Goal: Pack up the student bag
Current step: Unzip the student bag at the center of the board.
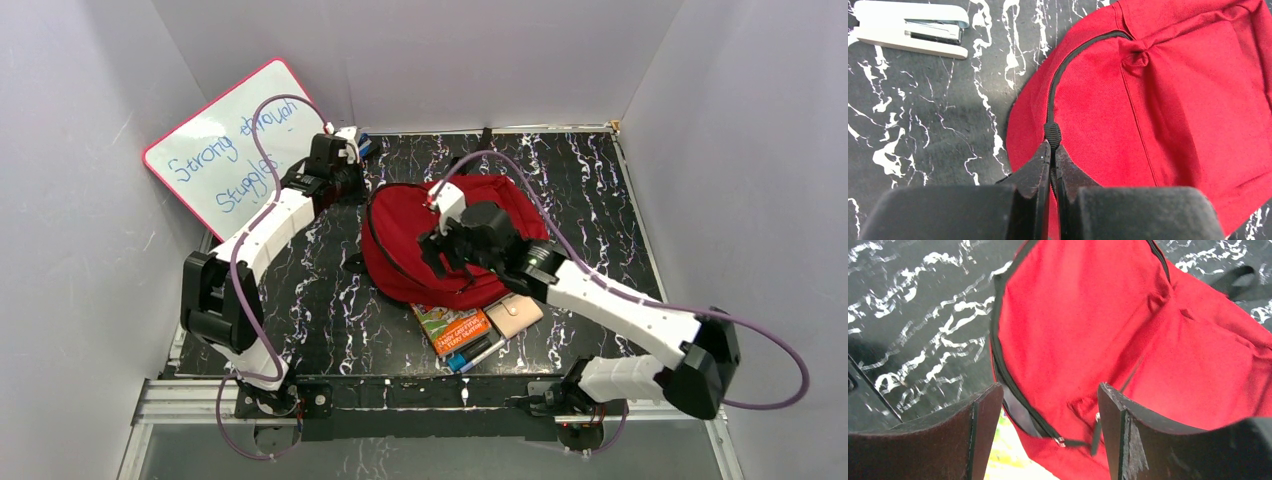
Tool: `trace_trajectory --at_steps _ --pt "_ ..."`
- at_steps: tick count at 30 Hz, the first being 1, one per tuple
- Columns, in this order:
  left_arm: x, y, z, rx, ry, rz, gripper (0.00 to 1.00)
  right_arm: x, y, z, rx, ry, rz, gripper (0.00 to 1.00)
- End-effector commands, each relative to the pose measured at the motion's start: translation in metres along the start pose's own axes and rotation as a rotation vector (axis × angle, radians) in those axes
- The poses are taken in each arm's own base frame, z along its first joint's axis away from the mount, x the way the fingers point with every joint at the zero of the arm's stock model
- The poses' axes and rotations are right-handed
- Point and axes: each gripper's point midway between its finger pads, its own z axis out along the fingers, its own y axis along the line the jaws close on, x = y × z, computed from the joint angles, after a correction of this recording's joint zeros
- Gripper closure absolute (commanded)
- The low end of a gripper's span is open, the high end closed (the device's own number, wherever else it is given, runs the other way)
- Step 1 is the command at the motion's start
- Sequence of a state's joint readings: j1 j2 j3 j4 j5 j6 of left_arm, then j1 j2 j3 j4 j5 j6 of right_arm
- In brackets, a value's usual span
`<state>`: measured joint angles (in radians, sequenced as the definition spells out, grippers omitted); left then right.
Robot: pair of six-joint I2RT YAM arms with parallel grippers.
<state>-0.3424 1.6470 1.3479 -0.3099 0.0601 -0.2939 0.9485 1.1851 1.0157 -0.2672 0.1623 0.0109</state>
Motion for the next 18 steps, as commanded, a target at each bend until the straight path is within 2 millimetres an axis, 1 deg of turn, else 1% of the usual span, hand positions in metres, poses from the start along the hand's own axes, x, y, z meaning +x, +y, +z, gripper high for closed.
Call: trace_trajectory --at_steps 1,4,6,9,13,14,15,18 --pt "-0.018 -0.019 -0.032 0.09 -0.081 -0.018 1.0 -0.055 0.019 0.03 -0.075 -0.111 0.093 0.21" --pt "-0.019 -0.022 -0.036 0.103 -0.086 -0.027 1.0 -0.064 0.023 0.058 -0.07 -0.107 0.14 0.19" --pt "-0.02 -0.024 -0.039 0.112 -0.09 -0.032 1.0 -0.057 0.025 0.081 -0.06 -0.069 0.168 0.17" --pt "-0.02 -0.028 -0.04 0.125 -0.09 -0.036 1.0 -0.053 0.031 0.107 -0.068 -0.053 0.216 0.15" --pt "-0.021 -0.031 -0.042 0.138 -0.09 -0.042 1.0 -0.046 0.042 0.131 -0.087 -0.037 0.281 0.15" --pt "-0.021 -0.031 -0.043 0.141 -0.09 -0.044 1.0 -0.041 0.044 0.135 -0.087 -0.024 0.293 0.16" --pt "-0.021 -0.032 -0.044 0.145 -0.09 -0.045 1.0 -0.043 0.046 0.14 -0.087 -0.035 0.301 0.16" --pt "-0.022 -0.034 -0.045 0.151 -0.094 -0.045 1.0 -0.037 0.052 0.149 -0.093 -0.02 0.304 0.19"
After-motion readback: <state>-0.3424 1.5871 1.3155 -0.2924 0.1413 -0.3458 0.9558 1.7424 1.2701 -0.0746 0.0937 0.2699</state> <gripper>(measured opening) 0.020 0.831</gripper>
